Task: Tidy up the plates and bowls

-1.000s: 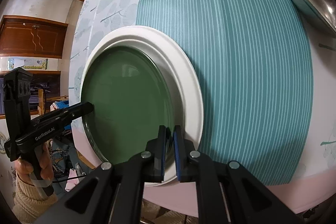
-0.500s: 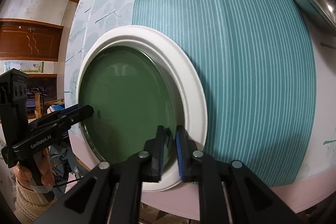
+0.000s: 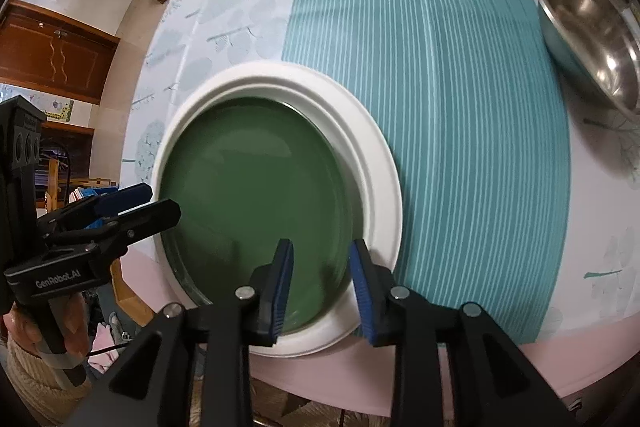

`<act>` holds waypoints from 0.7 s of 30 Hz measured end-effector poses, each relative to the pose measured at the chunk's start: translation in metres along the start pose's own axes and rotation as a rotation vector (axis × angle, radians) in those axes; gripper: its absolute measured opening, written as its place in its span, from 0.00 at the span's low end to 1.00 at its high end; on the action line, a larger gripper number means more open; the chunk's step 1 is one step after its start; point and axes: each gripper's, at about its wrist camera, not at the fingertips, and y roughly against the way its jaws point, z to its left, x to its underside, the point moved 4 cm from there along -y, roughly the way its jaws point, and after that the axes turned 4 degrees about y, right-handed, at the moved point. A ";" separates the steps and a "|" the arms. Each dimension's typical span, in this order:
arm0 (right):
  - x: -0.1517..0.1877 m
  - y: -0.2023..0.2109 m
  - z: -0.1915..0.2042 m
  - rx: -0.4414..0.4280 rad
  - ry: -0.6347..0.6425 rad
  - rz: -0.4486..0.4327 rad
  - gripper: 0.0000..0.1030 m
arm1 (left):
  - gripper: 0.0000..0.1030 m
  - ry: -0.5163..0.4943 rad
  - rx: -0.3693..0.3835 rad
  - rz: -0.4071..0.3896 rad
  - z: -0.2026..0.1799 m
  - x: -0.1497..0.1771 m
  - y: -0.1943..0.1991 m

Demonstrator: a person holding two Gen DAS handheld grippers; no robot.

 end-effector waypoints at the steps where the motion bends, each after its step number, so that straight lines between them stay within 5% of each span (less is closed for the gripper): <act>1: 0.000 0.003 0.001 0.001 0.001 -0.009 0.29 | 0.71 0.005 0.003 -0.006 -0.001 0.000 0.003; 21: 0.029 0.070 -0.004 -0.036 0.106 -0.127 0.29 | 0.74 -0.066 -0.059 -0.226 -0.059 0.039 0.085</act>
